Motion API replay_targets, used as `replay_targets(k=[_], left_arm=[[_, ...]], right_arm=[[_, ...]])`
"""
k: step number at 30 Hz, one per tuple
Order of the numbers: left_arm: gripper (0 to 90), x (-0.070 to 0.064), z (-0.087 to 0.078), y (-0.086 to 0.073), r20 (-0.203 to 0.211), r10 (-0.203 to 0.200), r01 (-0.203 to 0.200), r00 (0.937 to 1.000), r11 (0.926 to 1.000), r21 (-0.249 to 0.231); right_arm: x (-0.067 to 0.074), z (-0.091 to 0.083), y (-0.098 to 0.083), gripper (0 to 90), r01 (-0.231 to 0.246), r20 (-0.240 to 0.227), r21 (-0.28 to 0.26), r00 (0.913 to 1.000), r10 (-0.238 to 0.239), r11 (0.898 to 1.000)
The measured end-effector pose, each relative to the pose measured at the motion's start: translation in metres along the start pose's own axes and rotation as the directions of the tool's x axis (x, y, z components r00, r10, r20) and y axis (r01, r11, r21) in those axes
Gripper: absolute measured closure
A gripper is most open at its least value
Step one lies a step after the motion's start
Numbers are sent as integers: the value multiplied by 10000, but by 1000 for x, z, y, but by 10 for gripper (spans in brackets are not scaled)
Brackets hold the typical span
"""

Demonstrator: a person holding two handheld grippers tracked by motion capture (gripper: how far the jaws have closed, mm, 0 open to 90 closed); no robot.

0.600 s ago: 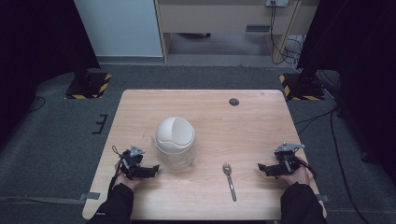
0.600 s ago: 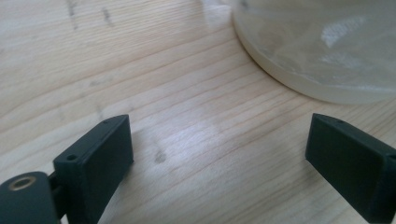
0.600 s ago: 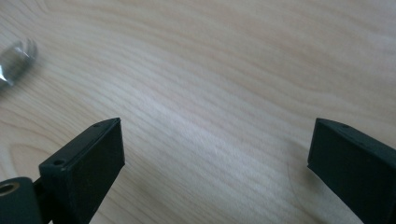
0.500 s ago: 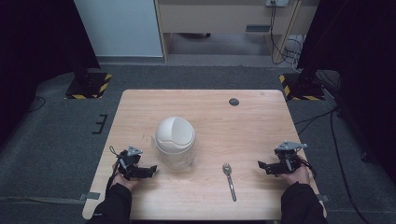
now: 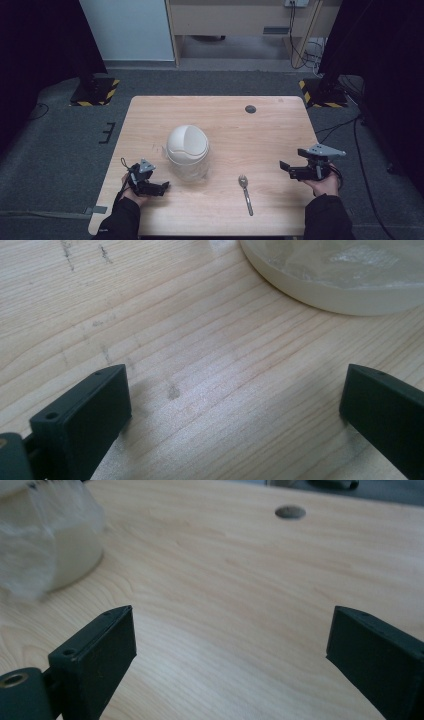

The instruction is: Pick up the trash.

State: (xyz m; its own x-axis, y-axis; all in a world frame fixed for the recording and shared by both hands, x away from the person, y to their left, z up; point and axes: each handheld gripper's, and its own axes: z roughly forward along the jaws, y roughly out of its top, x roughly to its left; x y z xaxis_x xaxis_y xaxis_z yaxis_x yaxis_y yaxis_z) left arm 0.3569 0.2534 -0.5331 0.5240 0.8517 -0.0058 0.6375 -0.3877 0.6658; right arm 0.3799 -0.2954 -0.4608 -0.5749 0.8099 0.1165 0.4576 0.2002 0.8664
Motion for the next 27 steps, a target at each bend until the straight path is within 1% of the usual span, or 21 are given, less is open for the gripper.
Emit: replay_targets(k=[1, 2, 3, 4, 5, 7, 8, 9, 10, 13, 14, 15, 17, 18, 20, 21, 25, 26, 27], left_arm=[[0, 0, 0, -1, 15, 14, -14, 10000, 10000, -74], [0, 0, 0, -2, 37, 40, -40, 10000, 9999, -135], [0, 1, -1, -4, 42, 63, -62, 10000, 9997, -249], [0, 1, -1, -4, 42, 63, -62, 10000, 9997, -249], [0, 0, 0, -4, 20, 40, -39, 10000, 9996, -269], [0, 0, 0, -3, 30, 47, -46, 10000, 9996, -272], [0, 1, 0, -3, 50, 70, -68, 10000, 9996, -270], [0, 1, 0, -3, 59, 74, -73, 10000, 9996, -258], [0, 1, 0, -1, 70, 64, -63, 10000, 9998, -162], [0, 0, 1, 0, -34, -40, 39, 10000, 9999, -137], [0, 0, 2, 1, -76, -81, 80, 9999, 9999, -139], [0, -1, 3, 1, -109, -125, 123, 9999, 9997, -208], [0, -1, 3, 0, -106, -118, 115, 9999, 9996, -273], [0, -1, 3, 0, -106, -118, 115, 9999, 9996, -273], [0, -1, 3, -1, -96, -98, 95, 9999, 9993, -354], [0, -1, 3, -1, -84, -76, 72, 9999, 9991, -422], [0, -1, 3, -1, -86, -70, 67, 9999, 9991, -421], [0, -1, 3, -1, -86, -70, 66, 9999, 9991, -421], [0, -1, 3, -1, -86, -72, 68, 9999, 9991, -421]], right_arm=[[1, -1, 3, 59, 97, -17, -80, 10000, -97, 9999], [6, -5, 12, 58, 220, -53, -368, 9997, -222, 9991], [8, -6, 16, 58, 261, -94, -515, 9996, -266, 9983], [8, -6, 16, 58, 261, -94, -515, 9996, -266, 9983], [11, -9, 23, 57, 261, -132, -775, 9995, -272, 9967], [13, -10, 26, 54, 239, -171, -874, 9995, -255, 9959], [17, -12, 34, 53, 305, -229, -1060, 9992, -331, 9939], [17, -12, 34, 53, 305, -229, -1060, 9992, -331, 9939], [21, -14, 41, 52, 497, -266, -1114, 9982, -529, 9925], [26, -15, 50, 51, 679, -318, -1209, 9969, -723, 9903], [26, -15, 50, 51, 679, -318, -1209, 9969, -723, 9903], [30, -17, 57, 50, 722, -371, -1307, 9963, -777, 9888], [34, -17, 66, 48, 765, -448, -1500, 9955, -841, 9857], [34, -17, 66, 48, 765, -448, -1500, 9955, -841, 9857], [40, -18, 75, 47, 781, -580, -1681, 9943, -889, 9827], [45, -18, 84, 45, 802, -678, -1816, 9933, -938, 9801], [56, -17, 100, 45, 886, -880, -2107, 9901, -1092, 9735], [56, -17, 100, 45, 886, -880, -2107, 9901, -1092, 9735], [59, -16, 103, 44, 906, -926, -2159, 9893, -1128, 9722]])
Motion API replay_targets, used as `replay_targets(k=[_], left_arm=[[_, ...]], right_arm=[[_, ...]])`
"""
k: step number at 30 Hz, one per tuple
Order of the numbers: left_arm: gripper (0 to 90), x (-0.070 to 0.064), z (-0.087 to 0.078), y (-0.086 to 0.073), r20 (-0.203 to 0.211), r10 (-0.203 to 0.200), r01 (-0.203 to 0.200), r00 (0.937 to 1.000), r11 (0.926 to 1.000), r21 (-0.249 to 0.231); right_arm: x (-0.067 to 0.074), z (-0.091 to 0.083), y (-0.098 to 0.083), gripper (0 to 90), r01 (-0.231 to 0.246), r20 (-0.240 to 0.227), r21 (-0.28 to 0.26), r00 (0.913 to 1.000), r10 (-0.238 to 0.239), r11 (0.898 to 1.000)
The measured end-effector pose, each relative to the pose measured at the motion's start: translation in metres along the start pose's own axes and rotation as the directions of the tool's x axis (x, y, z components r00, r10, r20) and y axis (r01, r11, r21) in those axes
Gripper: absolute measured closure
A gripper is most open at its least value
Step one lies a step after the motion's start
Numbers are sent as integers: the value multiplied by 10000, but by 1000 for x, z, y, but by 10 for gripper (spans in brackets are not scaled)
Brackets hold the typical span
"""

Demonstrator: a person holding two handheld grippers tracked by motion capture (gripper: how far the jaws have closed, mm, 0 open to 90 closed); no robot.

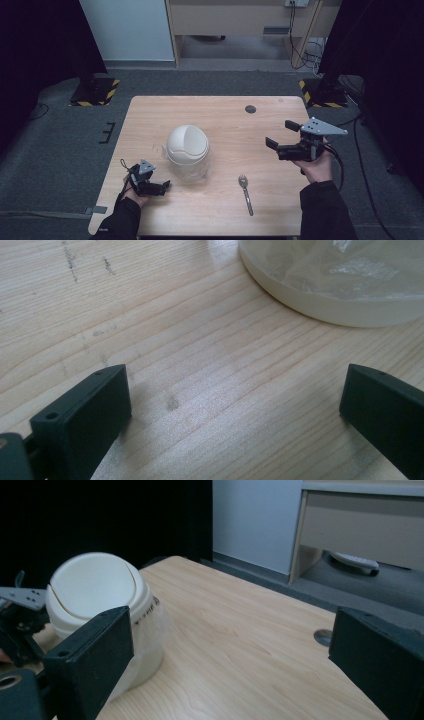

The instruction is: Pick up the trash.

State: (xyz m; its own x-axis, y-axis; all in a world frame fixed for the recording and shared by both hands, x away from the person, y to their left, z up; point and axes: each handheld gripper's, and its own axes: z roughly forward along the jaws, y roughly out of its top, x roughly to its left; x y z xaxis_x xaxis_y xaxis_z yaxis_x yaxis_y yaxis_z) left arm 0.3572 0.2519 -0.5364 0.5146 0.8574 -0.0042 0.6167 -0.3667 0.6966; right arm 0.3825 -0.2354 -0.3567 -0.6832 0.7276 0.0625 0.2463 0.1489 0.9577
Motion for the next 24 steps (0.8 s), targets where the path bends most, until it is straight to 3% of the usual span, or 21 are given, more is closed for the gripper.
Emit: replay_targets(k=[10, 24], left_arm=[[0, 0, 0, 0, 7, 10, -10, 10000, 10000, 5], [0, 0, 1, 1, 54, 48, -48, 10000, 10000, 7]], right_arm=[[24, 24, 32, 47, 332, -518, -334, 9980, -349, 9989], [54, 58, 53, 45, 484, -1116, -561, 9923, -544, 9973]])
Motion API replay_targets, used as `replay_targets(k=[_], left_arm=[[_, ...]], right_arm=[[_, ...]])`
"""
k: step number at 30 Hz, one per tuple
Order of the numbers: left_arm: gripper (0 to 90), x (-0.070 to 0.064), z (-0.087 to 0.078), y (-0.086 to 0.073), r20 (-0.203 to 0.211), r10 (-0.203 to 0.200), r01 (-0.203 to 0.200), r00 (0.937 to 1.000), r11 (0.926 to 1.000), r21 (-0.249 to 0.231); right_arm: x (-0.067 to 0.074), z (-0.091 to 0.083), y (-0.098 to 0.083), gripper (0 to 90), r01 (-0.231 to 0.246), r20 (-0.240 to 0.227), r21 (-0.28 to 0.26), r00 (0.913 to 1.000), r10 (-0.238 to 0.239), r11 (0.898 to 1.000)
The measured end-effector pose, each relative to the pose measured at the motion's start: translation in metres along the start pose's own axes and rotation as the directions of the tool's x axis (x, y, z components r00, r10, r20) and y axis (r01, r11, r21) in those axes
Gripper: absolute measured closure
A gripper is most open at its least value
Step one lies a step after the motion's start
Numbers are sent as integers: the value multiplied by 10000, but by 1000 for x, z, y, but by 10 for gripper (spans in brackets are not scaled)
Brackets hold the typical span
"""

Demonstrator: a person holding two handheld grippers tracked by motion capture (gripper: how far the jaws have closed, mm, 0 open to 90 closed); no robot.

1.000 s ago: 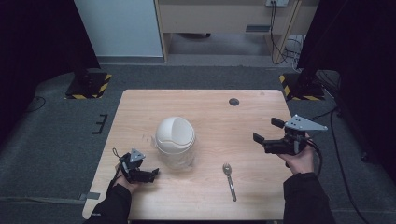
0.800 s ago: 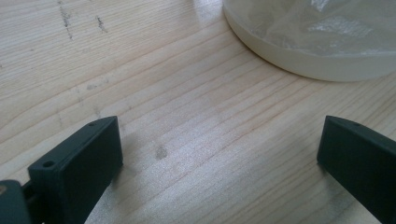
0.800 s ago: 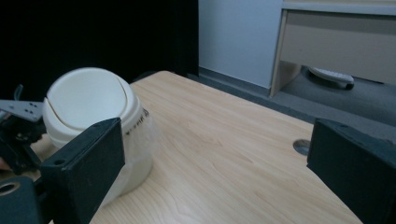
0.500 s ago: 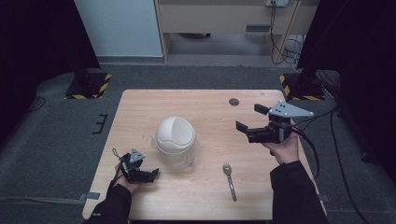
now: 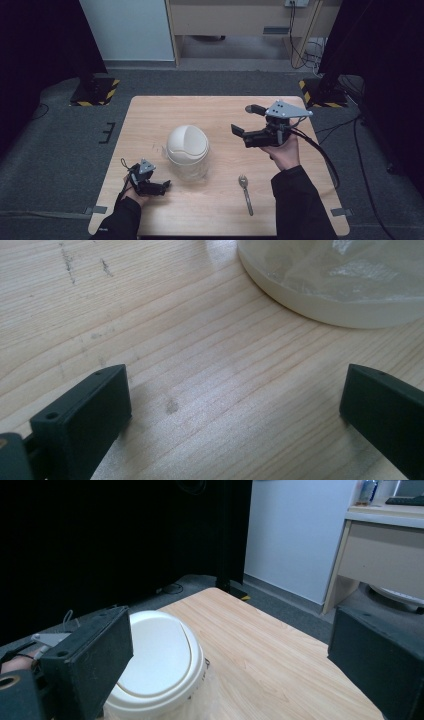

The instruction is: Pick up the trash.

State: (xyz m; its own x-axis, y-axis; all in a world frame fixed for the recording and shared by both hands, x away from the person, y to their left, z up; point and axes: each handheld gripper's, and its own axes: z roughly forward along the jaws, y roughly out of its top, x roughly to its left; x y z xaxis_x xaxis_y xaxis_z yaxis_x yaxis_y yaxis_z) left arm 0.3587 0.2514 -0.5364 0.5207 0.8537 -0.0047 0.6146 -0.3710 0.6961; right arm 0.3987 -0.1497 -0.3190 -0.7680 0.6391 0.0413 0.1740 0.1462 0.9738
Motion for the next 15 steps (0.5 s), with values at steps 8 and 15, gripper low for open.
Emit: replay_targets(k=[8, 15], left_arm=[[0, 0, 0, 0, 10, 12, -12, 10000, 10000, -6], [0, 0, 0, 0, 18, 22, -22, 10000, 10000, 7]], right_arm=[[16, 23, -1, 48, 101, -378, 10, 9992, -101, 9999], [30, 49, -15, 53, 309, -648, 393, 9975, -284, 9987]])
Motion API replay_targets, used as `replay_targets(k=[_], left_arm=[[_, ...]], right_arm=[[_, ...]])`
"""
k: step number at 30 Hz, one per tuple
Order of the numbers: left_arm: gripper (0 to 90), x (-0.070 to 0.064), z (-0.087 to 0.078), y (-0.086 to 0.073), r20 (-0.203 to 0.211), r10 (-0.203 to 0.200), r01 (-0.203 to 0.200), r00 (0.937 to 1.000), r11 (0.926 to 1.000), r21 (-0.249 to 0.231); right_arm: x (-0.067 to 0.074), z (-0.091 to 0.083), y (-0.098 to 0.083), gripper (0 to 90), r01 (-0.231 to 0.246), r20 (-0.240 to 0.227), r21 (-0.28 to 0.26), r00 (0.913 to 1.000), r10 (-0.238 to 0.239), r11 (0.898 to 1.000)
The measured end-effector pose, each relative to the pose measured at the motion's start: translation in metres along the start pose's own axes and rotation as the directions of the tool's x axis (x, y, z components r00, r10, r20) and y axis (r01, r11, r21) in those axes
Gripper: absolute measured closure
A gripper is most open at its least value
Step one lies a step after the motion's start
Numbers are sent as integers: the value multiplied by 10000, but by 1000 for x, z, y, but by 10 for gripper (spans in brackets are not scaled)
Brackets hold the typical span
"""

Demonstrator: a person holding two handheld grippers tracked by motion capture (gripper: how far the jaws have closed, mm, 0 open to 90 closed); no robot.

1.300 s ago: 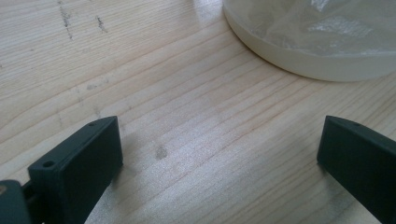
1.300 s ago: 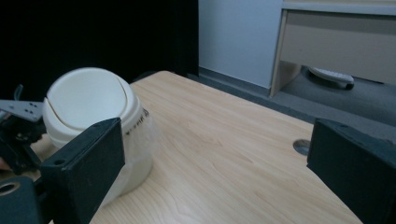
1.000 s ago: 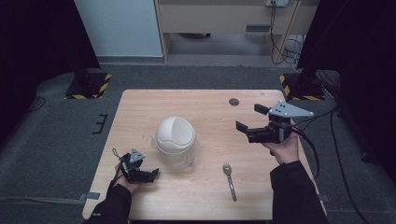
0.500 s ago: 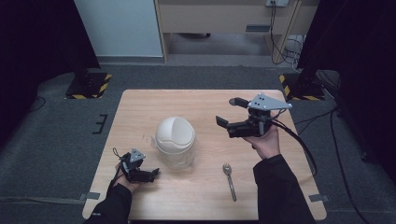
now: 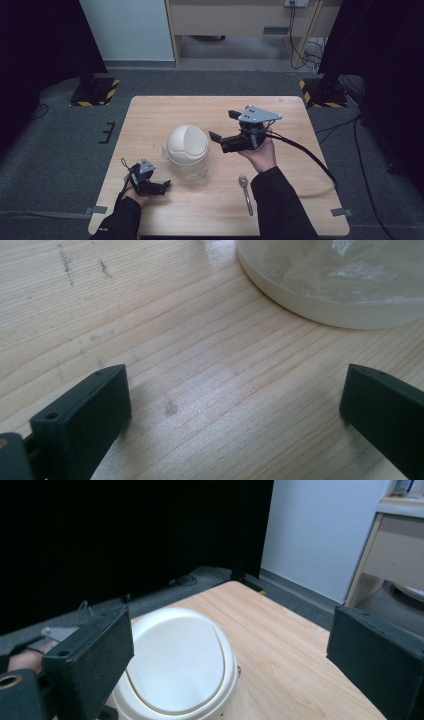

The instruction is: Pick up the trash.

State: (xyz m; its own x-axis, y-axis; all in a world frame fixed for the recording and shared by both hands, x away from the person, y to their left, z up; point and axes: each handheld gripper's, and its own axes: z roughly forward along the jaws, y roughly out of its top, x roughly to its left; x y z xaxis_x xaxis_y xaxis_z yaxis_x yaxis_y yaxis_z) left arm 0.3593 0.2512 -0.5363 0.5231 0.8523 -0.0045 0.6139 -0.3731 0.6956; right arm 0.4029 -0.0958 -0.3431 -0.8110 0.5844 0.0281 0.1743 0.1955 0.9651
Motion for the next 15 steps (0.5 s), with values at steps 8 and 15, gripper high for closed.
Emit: replay_targets(k=[8, 15], left_arm=[[0, 0, 0, 0, 3, 6, -6, 10000, 10000, 7], [0, 0, 0, 0, 6, 5, -5, 10000, 10000, 16]], right_arm=[[15, 26, -16, 55, 132, -470, 401, 9988, -113, 9991], [30, 48, -28, 58, 250, -952, 755, 9953, -177, 9968]])
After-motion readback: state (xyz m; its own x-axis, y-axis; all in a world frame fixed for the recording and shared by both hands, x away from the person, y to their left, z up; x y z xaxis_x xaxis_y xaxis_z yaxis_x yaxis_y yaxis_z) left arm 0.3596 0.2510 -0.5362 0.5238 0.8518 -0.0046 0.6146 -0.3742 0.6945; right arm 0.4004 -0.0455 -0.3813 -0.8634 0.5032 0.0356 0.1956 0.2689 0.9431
